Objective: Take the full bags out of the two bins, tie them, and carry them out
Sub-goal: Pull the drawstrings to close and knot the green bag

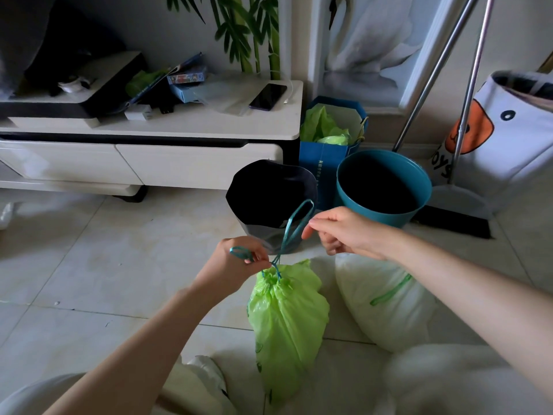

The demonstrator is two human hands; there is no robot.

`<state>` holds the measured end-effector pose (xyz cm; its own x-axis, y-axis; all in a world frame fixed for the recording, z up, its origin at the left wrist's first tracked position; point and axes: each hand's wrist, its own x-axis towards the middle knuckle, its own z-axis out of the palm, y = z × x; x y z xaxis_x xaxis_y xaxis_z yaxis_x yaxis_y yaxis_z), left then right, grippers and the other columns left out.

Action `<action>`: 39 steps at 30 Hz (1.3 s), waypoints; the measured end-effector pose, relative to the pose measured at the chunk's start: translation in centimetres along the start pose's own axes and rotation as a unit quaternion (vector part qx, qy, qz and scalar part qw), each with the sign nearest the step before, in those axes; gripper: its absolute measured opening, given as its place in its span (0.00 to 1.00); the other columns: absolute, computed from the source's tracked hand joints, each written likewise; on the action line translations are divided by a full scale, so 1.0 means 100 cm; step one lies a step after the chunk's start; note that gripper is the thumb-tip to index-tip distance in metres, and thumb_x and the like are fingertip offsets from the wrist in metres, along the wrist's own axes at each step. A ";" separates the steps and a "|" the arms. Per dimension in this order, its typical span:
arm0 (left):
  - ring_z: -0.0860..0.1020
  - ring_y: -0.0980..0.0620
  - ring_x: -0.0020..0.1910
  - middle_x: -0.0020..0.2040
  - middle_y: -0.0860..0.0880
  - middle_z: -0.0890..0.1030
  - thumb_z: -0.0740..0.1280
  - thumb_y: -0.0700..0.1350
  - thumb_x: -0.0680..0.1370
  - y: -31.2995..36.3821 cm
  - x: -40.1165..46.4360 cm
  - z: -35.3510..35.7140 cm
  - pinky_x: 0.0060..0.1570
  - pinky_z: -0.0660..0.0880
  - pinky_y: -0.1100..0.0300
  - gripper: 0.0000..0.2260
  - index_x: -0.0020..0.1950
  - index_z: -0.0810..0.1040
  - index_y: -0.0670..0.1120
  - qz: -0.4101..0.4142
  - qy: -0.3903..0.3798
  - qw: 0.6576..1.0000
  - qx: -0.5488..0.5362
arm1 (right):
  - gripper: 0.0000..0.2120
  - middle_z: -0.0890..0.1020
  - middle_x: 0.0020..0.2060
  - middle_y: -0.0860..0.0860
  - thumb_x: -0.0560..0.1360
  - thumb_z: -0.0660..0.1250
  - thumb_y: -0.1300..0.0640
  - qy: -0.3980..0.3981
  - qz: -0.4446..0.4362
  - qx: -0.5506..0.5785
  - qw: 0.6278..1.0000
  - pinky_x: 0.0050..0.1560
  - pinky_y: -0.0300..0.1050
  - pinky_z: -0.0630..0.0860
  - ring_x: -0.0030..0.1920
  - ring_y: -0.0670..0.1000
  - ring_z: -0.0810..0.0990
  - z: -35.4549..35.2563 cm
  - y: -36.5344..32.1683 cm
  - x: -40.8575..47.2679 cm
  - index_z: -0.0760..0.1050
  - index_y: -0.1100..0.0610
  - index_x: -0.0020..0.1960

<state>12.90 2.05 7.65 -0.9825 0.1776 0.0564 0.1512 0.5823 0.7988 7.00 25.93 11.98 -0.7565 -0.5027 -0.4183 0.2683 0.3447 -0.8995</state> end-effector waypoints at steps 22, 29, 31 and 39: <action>0.72 0.59 0.28 0.28 0.56 0.77 0.74 0.39 0.70 0.005 -0.009 -0.009 0.30 0.68 0.68 0.04 0.36 0.82 0.45 -0.060 0.002 0.998 -0.029 | 0.03 0.78 0.36 0.45 0.75 0.67 0.57 0.017 -0.041 -0.303 0.952 0.34 0.31 0.71 0.34 0.44 0.77 0.041 0.032 0.019 0.78 0.54 0.47; 0.75 0.58 0.27 0.34 0.44 0.83 0.70 0.38 0.73 -0.003 -0.008 -0.034 0.32 0.74 0.67 0.04 0.40 0.84 0.42 -0.151 -0.026 0.988 0.003 | 0.04 0.79 0.34 0.41 0.74 0.69 0.57 0.052 -0.053 -0.289 0.955 0.37 0.27 0.69 0.34 0.36 0.75 0.005 0.028 0.015 0.77 0.49 0.41; 0.76 0.57 0.28 0.33 0.46 0.83 0.69 0.39 0.73 -0.010 -0.011 -0.037 0.32 0.74 0.67 0.05 0.39 0.84 0.42 -0.185 -0.072 0.976 0.086 | 0.04 0.78 0.33 0.42 0.74 0.69 0.57 0.040 -0.023 -0.317 0.947 0.35 0.28 0.68 0.33 0.39 0.73 -0.005 0.035 0.011 0.77 0.50 0.41; 0.78 0.53 0.31 0.31 0.46 0.83 0.67 0.38 0.71 -0.026 -0.018 -0.049 0.36 0.76 0.62 0.07 0.35 0.82 0.44 -0.282 -0.107 0.941 0.155 | 0.04 0.76 0.27 0.49 0.71 0.70 0.54 0.071 0.116 -0.377 0.916 0.28 0.38 0.68 0.25 0.48 0.71 -0.037 0.058 -0.002 0.78 0.53 0.40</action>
<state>13.70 -3.66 8.37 -0.8765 -0.0921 -0.4726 -0.3298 0.8300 0.4499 6.51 30.96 7.34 -0.8157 -0.2574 -0.5181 -0.0170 0.9059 -0.4232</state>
